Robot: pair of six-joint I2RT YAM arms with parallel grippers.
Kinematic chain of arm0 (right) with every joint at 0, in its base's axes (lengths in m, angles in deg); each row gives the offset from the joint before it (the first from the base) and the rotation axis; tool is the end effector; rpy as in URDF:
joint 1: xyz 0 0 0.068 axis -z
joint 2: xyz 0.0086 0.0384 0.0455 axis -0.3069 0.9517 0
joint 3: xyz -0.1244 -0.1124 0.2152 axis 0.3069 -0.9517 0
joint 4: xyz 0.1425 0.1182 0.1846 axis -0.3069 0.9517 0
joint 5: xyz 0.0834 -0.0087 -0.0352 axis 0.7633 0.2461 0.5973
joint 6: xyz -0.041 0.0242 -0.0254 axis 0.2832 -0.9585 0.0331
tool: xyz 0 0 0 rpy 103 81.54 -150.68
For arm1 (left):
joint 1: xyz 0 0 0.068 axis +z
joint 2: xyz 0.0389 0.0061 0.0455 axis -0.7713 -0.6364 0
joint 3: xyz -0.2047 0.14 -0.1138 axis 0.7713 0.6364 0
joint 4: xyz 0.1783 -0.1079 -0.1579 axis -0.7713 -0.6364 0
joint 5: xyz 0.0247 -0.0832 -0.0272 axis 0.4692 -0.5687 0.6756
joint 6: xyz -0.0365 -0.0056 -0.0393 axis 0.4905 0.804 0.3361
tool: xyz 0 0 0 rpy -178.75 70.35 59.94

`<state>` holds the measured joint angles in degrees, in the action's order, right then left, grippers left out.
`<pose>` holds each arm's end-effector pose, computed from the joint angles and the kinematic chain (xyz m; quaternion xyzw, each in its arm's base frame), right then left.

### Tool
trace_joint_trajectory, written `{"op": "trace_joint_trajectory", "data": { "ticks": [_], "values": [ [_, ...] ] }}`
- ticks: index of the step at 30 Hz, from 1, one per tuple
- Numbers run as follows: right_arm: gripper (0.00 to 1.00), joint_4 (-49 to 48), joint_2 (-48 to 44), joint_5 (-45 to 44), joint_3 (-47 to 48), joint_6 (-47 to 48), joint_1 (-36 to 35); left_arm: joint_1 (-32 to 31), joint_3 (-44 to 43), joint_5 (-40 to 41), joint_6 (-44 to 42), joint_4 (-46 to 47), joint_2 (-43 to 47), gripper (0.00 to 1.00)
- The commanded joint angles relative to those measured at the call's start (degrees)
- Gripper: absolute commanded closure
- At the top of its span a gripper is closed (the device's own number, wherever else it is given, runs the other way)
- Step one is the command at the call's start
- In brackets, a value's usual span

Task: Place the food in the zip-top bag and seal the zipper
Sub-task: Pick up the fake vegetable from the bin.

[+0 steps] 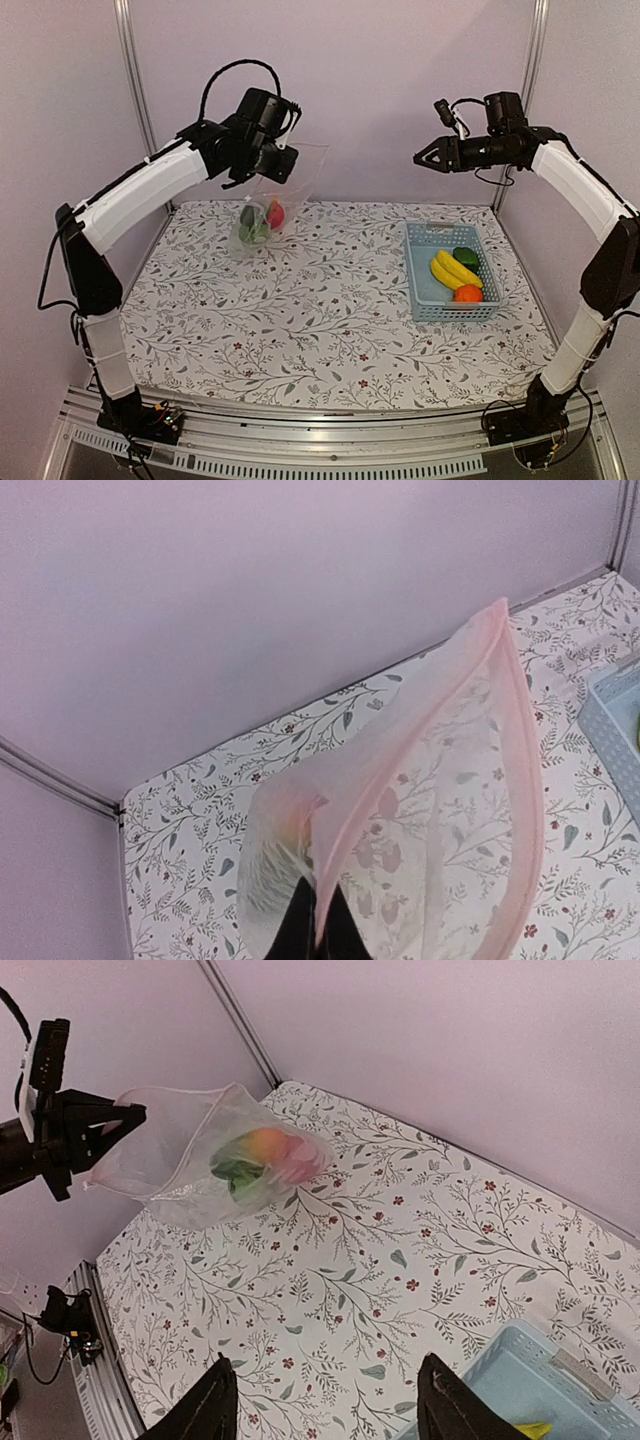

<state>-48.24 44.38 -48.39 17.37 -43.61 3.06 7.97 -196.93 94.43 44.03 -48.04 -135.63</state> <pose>0.3658 0.1200 0.4066 -0.2774 0.7929 0.3449 0.4187 0.3297 -0.2768 0.3995 0.1876 0.8394 0.0595 0.5067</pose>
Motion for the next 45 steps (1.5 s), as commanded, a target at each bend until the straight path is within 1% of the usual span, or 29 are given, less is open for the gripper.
{"op": "trace_joint_trajectory", "data": {
  "ticks": [1,3,7,10,11,13,14,17,23,25,29,35,38,45],
  "values": [
    [0.39,1.14,-2.35,-3.02,-6.99,7.55,-0.52,-0.53,6.13,-6.73,1.76,1.33,0.29,1.00],
    [0.39,1.24,-2.72,-2.76,-9.33,8.59,-0.53,-0.71,7.93,-8.19,2.99,1.53,-0.25,1.00],
    [0.39,2.11,-2.81,-2.25,-12.70,9.55,-0.57,-1.04,9.26,-6.49,4.56,0.48,-2.14,1.00],
    [0.38,3.09,-2.83,-2.64,-13.39,10.47,-0.50,-1.41,8.81,-5.65,5.86,-1.53,-3.42,0.99],
    [0.38,3.30,-2.83,-2.68,-13.40,10.65,-0.52,-1.55,8.31,-5.65,6.38,-2.35,-3.66,0.95],
    [0.38,3.67,-2.89,-2.54,-13.41,10.99,-0.49,-1.94,7.40,-4.91,7.60,-3.88,-4.08,0.79],
    [0.38,3.80,-2.91,-2.39,-13.41,10.99,-0.52,-2.20,7.20,-4.44,7.95,-4.60,-4.17,0.75],
    [0.38,3.90,-2.76,-1.68,-13.62,10.90,-0.57,-3.20,7.15,-3.52,8.59,-6.21,-4.03,0.73],
    [0.38,4.20,-2.45,-1.86,-13.80,11.17,-0.50,-3.95,8.78,-3.87,10.53,-8.26,-3.76,0.75],
    [0.38,4.53,-2.60,-2.32,-13.99,11.53,-0.56,-4.08,9.48,-4.18,11.05,-8.30,-3.48,0.79],
    [0.37,4.98,-2.94,-4.55,-15.16,12.70,-0.55,-4.08,9.65,-4.98,11.36,-8.09,-3.60,0.88],
    [0.36,5.55,-3.94,-11.71,-17.70,14.89,-0.22,-4.08,9.92,-5.46,11.14,-6.45,-3.41,0.96],
    [0.36,5.91,-4.14,-13.67,-18.40,15.29,1.03,-4.12,10.52,-6.30,11.17,-4.95,-3.12,1.00],
    [0.35,7.87,-2.69,-17.96,-18.41,16.77,3.98,-4.08,12.28,-7.51,10.96,-2.40,-2.13,1.00]
  ]
}}
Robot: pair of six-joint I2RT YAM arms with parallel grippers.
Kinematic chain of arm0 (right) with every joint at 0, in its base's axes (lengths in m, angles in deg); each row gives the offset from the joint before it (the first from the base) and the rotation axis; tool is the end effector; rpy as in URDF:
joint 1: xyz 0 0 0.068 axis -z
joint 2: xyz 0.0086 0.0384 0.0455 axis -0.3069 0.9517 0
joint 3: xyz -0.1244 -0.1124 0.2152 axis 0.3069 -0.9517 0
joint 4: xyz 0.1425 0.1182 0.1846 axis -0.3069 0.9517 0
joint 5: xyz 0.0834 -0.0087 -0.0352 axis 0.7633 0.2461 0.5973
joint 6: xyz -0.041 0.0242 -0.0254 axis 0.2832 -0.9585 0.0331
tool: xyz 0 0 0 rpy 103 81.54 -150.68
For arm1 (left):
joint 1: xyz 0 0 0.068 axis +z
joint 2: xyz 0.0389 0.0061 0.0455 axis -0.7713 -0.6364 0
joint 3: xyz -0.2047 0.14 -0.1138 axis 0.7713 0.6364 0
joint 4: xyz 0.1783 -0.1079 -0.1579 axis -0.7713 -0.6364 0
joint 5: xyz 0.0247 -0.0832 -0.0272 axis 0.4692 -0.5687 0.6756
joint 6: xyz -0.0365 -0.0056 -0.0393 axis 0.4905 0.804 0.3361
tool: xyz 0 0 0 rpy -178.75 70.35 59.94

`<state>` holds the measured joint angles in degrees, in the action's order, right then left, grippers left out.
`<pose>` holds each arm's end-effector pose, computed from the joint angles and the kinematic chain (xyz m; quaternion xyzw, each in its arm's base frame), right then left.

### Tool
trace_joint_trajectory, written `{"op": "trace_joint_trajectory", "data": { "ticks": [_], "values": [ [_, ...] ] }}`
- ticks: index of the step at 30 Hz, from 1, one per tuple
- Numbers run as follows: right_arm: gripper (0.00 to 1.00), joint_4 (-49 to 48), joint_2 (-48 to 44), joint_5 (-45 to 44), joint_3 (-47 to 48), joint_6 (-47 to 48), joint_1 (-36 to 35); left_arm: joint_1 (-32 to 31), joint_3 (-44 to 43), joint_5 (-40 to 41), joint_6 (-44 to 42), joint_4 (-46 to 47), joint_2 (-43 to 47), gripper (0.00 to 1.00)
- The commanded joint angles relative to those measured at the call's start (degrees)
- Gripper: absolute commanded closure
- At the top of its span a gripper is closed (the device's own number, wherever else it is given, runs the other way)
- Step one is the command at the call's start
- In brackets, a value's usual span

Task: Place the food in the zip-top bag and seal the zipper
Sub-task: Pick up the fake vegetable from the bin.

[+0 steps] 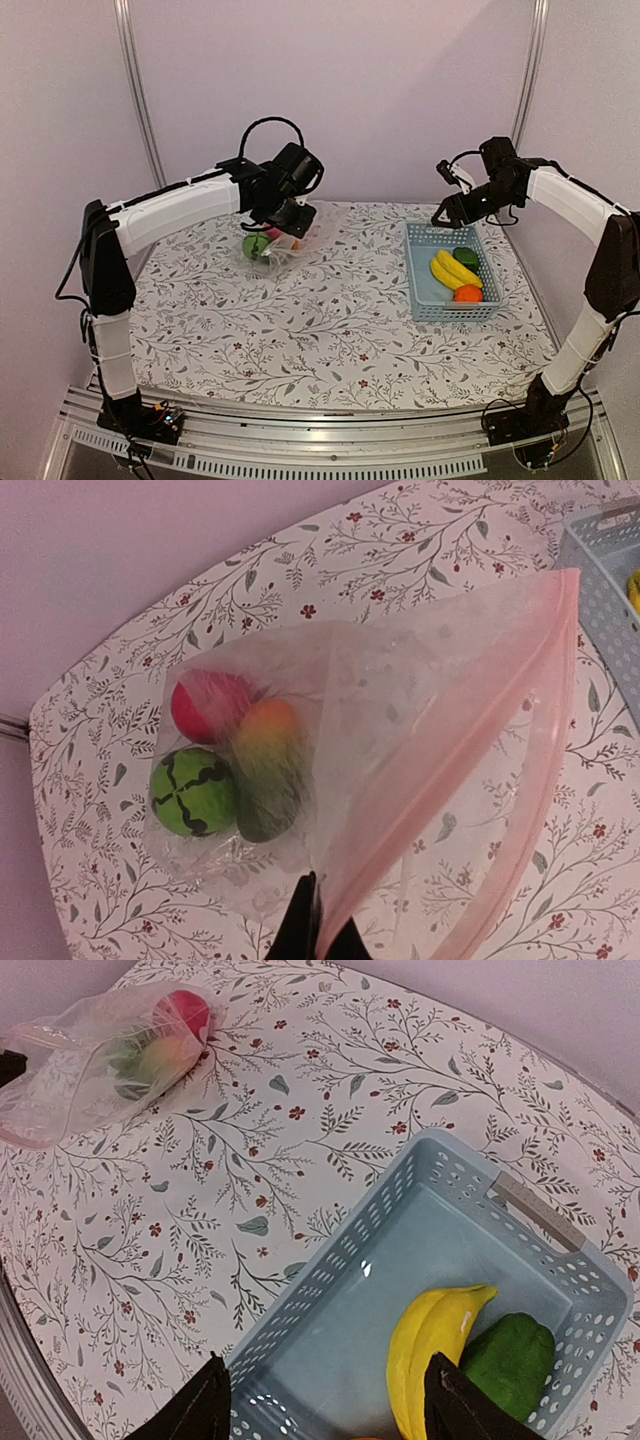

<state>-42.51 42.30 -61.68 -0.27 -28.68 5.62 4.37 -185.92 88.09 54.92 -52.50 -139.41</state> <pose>0.3548 0.0930 0.3100 -0.2970 0.8790 0.2020 0.3136 0.3161 -0.3066 0.3036 0.2127 0.9046 0.0353 0.3676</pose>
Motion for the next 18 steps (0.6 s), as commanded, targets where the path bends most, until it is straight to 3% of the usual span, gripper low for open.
{"op": "trace_joint_trajectory", "data": {
  "ticks": [1,18],
  "values": [
    [0.35,2.42,-0.38,-5.74,-0.85,2.18,1.63,-0.50,1.60,-1.28,0.01,2.65,1.86,1.00],
    [0.32,4.67,7.79,-23.25,-0.64,7.86,2.52,0.26,3.96,-11.01,3.11,9.99,5.18,1.00]
  ]
}}
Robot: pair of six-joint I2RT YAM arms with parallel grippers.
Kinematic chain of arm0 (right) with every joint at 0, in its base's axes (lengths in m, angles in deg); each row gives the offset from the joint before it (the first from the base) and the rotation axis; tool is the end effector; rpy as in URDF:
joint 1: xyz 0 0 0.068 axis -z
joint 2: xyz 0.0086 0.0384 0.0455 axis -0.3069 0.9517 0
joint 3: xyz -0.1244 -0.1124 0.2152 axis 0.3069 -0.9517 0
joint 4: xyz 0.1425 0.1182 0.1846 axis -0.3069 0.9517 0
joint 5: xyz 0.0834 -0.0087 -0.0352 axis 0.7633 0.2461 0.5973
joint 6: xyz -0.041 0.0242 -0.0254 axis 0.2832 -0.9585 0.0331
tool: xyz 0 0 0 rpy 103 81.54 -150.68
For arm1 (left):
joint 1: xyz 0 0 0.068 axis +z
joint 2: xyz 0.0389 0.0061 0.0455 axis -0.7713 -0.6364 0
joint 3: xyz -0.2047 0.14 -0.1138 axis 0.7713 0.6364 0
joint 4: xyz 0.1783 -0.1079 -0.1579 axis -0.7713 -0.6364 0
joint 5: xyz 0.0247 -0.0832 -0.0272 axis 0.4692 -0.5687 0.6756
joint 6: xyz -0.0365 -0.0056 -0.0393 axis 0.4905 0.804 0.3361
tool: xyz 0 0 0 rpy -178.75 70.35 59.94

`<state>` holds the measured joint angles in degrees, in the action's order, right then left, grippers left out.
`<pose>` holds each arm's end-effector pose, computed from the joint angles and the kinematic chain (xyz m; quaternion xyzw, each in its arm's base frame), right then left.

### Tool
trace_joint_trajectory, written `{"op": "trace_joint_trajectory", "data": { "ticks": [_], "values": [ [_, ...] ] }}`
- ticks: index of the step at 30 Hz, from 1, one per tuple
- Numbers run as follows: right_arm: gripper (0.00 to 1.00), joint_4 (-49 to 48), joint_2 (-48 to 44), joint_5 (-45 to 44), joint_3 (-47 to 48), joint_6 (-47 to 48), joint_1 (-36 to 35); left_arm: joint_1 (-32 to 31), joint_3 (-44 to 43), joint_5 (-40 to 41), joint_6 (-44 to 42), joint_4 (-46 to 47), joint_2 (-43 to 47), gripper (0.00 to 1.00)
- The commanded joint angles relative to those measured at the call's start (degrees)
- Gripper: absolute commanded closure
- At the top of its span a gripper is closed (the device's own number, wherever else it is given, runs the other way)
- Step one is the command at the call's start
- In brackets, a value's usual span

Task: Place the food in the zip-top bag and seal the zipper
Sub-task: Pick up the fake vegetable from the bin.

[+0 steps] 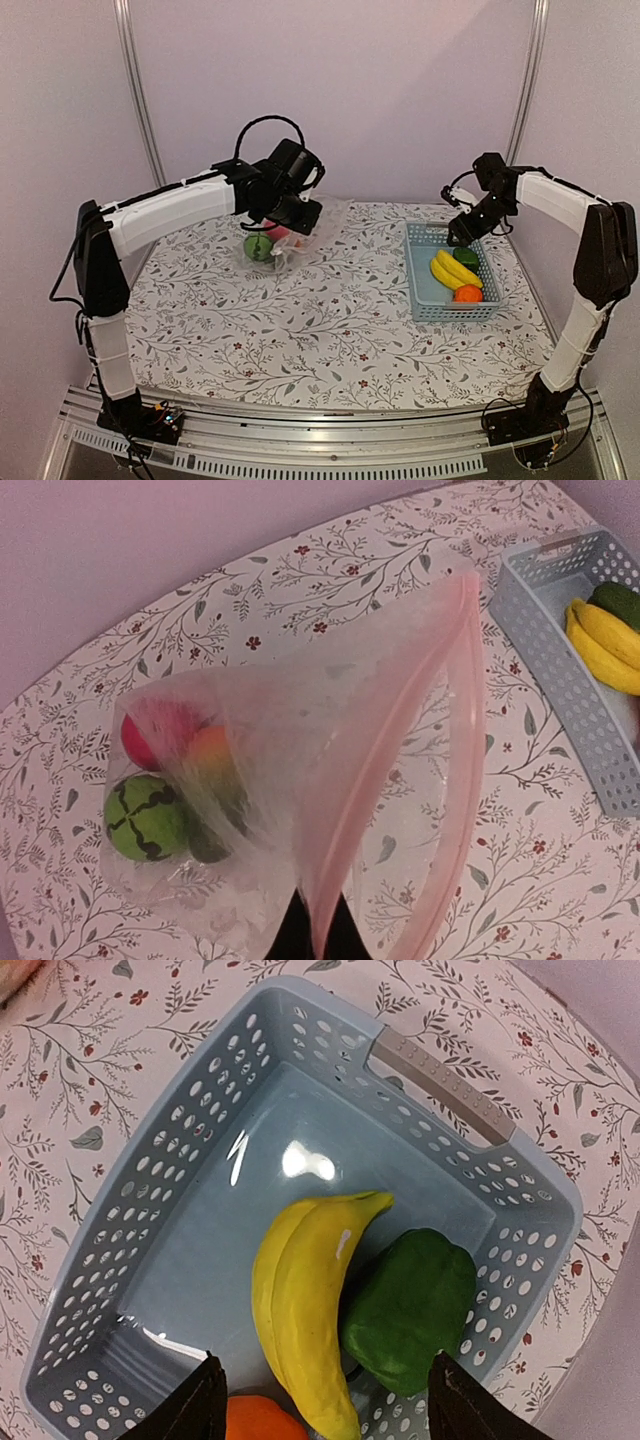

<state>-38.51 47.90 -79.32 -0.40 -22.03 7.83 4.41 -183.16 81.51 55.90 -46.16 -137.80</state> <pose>0.3720 0.0711 0.2682 -0.2922 0.9251 0.0438 0.2384 0.3152 -0.3107 0.3064 0.2136 0.8990 -0.0388 0.3804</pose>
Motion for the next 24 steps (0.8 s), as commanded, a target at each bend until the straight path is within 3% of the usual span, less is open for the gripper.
{"op": "trace_joint_trajectory", "data": {
  "ticks": [1,24],
  "values": [
    [0.32,0.55,2.74,-6.26,-0.48,1.16,0.36,0.27,1.68,-5.17,2.56,4.50,3.91,1.00],
    [0.34,-1.50,9.70,-11.82,-0.32,0.71,1.81,0.22,3.43,-8.26,4.42,6.77,3.56,1.00]
  ]
}}
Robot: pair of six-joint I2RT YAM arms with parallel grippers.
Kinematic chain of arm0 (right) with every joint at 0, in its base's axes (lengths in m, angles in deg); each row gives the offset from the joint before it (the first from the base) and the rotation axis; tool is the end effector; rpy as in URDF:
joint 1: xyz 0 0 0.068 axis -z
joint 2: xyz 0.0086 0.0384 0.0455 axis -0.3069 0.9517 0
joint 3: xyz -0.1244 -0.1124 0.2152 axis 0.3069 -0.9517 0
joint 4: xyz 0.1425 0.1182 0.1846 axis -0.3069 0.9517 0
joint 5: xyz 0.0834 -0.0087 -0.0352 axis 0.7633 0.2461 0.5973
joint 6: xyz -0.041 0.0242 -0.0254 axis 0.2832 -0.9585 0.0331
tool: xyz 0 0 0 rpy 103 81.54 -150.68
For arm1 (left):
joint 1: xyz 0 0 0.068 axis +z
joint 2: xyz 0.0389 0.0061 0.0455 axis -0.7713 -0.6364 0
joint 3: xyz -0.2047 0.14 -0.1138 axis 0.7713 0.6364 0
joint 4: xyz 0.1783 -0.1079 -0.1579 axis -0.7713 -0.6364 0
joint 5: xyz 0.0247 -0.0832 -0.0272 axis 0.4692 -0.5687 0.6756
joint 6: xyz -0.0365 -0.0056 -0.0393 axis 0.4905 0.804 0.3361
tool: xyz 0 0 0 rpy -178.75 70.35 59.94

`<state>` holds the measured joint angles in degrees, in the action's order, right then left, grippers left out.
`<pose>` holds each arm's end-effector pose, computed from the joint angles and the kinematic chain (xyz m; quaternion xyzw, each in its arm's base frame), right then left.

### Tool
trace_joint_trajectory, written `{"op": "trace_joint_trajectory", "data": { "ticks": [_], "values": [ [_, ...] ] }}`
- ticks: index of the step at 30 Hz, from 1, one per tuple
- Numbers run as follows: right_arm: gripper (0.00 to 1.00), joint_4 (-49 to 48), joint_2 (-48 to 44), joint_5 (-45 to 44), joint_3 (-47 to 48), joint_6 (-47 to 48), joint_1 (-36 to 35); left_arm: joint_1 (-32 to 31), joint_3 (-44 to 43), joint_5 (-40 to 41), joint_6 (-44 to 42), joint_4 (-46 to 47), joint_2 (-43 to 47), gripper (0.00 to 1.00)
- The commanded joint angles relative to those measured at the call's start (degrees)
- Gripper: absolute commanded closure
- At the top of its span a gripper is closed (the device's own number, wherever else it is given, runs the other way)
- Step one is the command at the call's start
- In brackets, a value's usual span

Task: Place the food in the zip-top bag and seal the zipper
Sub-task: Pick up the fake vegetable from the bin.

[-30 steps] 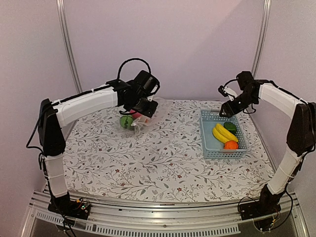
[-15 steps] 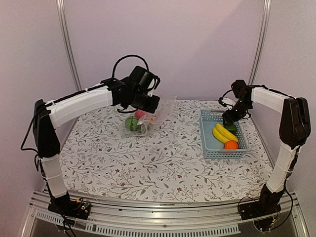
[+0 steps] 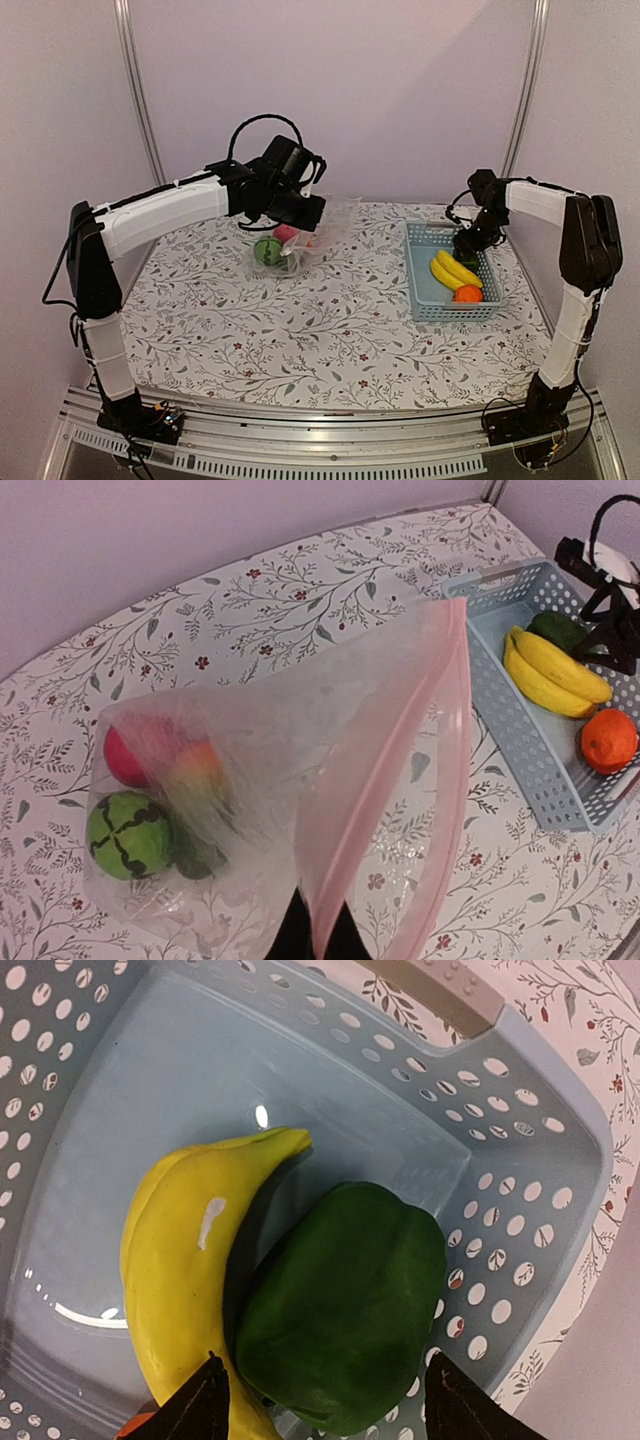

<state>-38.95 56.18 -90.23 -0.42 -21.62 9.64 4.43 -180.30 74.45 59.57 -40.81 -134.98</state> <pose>0.3943 0.0554 0.2147 -0.2654 0.9496 -0.0440 0.1608 0.3094 -0.3105 0.3171 0.1988 0.8913 -0.1248 0.3878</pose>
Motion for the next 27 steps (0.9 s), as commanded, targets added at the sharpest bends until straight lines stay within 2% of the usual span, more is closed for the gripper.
{"op": "trace_joint_trajectory", "data": {
  "ticks": [1,11,27],
  "values": [
    [0.34,-1.00,1.60,-0.96,-0.21,0.22,0.05,0.24,0.57,-1.20,0.76,1.47,0.73,1.00],
    [0.33,-1.03,3.72,-2.18,-0.51,-1.23,-0.03,0.24,1.40,-1.89,0.98,1.51,0.83,1.00],
    [0.24,-1.00,3.79,-1.43,-2.06,-2.73,0.05,0.24,1.03,-0.85,0.78,1.95,0.52,1.00]
  ]
}}
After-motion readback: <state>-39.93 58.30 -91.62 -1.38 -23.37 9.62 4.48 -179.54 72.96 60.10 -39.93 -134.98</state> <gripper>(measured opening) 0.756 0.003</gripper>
